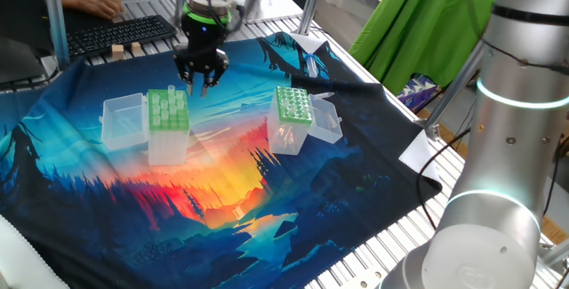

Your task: Transfer all large pipette tips from one holder to another

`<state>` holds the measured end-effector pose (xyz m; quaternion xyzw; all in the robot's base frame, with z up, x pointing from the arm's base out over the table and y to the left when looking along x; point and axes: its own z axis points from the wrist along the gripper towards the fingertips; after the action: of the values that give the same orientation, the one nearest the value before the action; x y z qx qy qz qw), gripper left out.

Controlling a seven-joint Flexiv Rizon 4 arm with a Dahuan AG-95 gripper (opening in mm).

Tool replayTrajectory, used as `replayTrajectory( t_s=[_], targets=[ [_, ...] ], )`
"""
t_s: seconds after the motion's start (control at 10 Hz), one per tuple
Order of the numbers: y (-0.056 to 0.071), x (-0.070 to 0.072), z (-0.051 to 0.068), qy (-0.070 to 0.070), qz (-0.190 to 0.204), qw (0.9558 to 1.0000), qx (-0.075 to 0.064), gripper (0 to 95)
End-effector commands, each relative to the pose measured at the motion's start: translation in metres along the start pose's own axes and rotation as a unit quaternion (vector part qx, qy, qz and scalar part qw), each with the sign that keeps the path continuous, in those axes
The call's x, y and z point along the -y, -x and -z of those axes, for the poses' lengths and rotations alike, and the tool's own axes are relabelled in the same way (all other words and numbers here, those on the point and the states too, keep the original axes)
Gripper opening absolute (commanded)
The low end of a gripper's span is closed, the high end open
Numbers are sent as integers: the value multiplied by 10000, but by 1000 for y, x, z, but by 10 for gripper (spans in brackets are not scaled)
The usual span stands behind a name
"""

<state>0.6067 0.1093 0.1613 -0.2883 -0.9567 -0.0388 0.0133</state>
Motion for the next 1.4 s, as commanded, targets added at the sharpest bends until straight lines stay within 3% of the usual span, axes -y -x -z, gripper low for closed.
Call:
replayTrajectory(
  t_s=[0.1, 0.4, 0.9, 1.4],
  targets=[
    [3, -3, -1, 53, 53, 10000, 27, 190],
    [3, -3, -1, 33, -12, 10000, 77, 190],
    [6, -20, 3, 7, -104, 9999, 55, 190],
    [8, -31, -3, 9, -166, 9998, 77, 190]
  ],
)
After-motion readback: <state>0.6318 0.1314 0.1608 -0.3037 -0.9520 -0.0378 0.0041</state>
